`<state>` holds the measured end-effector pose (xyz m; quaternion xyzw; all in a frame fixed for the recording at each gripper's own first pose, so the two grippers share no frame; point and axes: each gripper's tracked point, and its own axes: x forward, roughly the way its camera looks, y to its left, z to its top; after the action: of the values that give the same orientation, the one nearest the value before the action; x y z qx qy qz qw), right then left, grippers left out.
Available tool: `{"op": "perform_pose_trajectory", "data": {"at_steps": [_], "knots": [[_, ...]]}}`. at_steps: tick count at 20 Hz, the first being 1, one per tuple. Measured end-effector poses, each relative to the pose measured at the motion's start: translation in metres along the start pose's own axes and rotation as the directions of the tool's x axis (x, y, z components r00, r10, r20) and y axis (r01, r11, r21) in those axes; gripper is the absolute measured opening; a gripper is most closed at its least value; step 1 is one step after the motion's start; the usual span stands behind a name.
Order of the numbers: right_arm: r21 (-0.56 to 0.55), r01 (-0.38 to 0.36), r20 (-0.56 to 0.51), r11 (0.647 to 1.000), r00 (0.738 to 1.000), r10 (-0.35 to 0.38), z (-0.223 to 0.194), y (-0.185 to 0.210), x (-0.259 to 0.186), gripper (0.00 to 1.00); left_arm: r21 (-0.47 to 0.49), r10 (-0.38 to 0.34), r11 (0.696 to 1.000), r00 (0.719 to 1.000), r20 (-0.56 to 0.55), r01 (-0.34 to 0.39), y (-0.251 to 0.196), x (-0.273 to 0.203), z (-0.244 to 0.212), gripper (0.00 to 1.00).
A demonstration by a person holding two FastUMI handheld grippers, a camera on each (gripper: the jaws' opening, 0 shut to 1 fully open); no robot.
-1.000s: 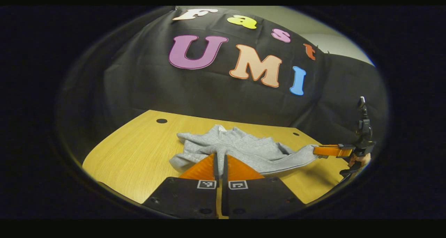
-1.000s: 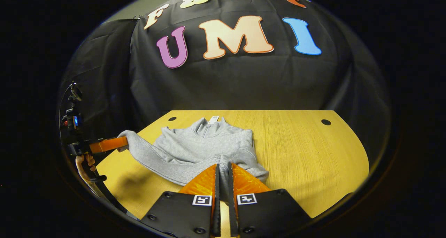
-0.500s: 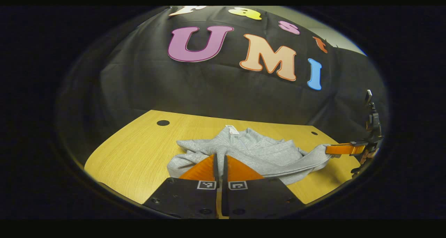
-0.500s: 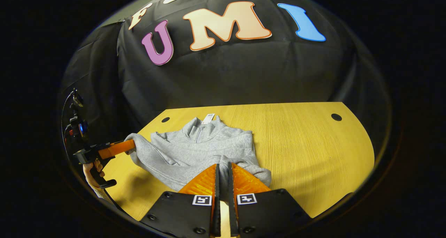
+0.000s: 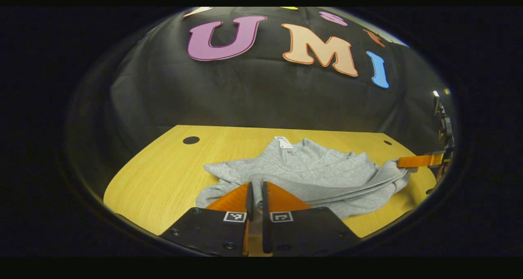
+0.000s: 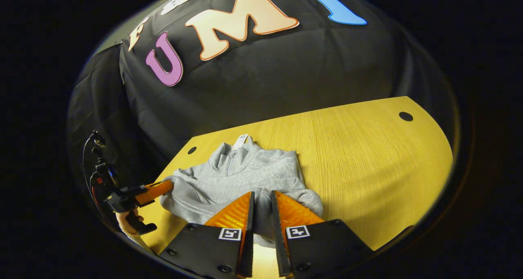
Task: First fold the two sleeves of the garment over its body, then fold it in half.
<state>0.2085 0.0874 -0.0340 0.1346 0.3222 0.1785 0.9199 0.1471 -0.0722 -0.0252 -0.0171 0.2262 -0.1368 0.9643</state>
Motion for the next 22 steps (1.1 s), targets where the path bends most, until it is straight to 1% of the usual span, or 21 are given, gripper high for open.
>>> {"op": "perform_pose_trajectory", "data": {"at_steps": [1,2,3,4,5,6,8,12,14,16,17,18,19,20,21,22], "knots": [[0.007,-0.001,0.005,1.0,1.0,0.001,0.002,0.0,0.002,0.2,0.025,0.022,0.999,1.0,0.012,-0.022,0.004,0.003,0.005,0.11],[0.012,0.003,0.017,1.0,1.0,-0.004,0.007,-0.002,0.003,0.39,0.042,0.031,0.999,0.999,0.028,-0.032,0.006,0.006,0.01,0.19],[0.022,-0.004,0.031,1.0,1.0,0.004,0.012,0.0,0.006,0.45,0.056,0.042,0.997,0.998,0.044,-0.045,0.008,0.006,0.015,0.27],[0.033,-0.016,0.052,0.999,0.999,0.014,0.017,0.003,0.008,0.62,0.06,0.06,0.996,0.996,0.066,-0.064,0.012,0.007,0.02,0.51],[0.037,-0.029,0.072,0.999,0.997,0.026,0.022,0.007,0.01,0.83,0.061,0.073,0.995,0.993,0.091,-0.078,0.013,0.009,0.026,0.76],[0.033,-0.035,0.094,0.999,0.995,0.032,0.028,0.009,0.01,0.88,0.061,0.089,0.993,0.989,0.115,-0.097,0.018,0.006,0.033,1.0],[0.004,-0.042,0.142,0.999,0.989,0.041,0.037,0.013,0.005,0.95,0.046,0.106,0.992,0.979,0.172,-0.115,0.022,-0.002,0.047,0.95],[-0.089,-0.039,0.244,0.995,0.968,0.06,0.055,0.035,-0.026,0.97,0.021,0.108,0.993,0.958,0.266,-0.118,0.025,-0.03,0.074,0.95],[-0.144,-0.035,0.31,0.989,0.947,0.079,0.063,0.051,-0.051,0.98,-0.002,0.095,0.995,0.951,0.295,-0.098,0.025,-0.05,0.082,0.95],[-0.184,-0.041,0.363,0.982,0.926,0.107,0.059,0.07,-0.079,0.98,-0.028,0.076,0.997,0.944,0.32,-0.071,0.025,-0.076,0.086,0.95],[-0.2,-0.037,0.389,0.979,0.914,0.114,0.055,0.076,-0.093,0.98,-0.033,0.069,0.998,0.939,0.337,-0.062,0.025,-0.09,0.086,0.95],[-0.218,-0.03,0.418,0.976,0.901,0.121,0.049,0.081,-0.107,0.97,-0.031,0.069,0.998,0.931,0.358,-0.062,0.028,-0.105,0.086,1.0],[-0.23,-0.01,0.447,0.973,0.887,0.115,0.041,0.083,-0.122,0.97,-0.019,0.064,0.998,0.921,0.384,-0.061,0.031,-0.126,0.083,0.95],[-0.236,0.004,0.477,0.972,0.872,0.112,0.032,0.085,-0.138,0.97,-0.011,0.06,0.998,0.916,0.397,-0.06,0.033,-0.141,0.077,0.99],[-0.238,0.005,0.503,0.971,0.856,0.119,0.025,0.088,-0.15,0.97,-0.007,0.056,0.998,0.911,0.409,-0.058,0.034,-0.155,0.07,0.97],[-0.238,0.004,0.518,0.971,0.846,0.123,0.015,0.09,-0.16,0.97,-0.002,0.051,0.998,0.905,0.421,-0.056,0.036,-0.168,0.064,0.97]]}}
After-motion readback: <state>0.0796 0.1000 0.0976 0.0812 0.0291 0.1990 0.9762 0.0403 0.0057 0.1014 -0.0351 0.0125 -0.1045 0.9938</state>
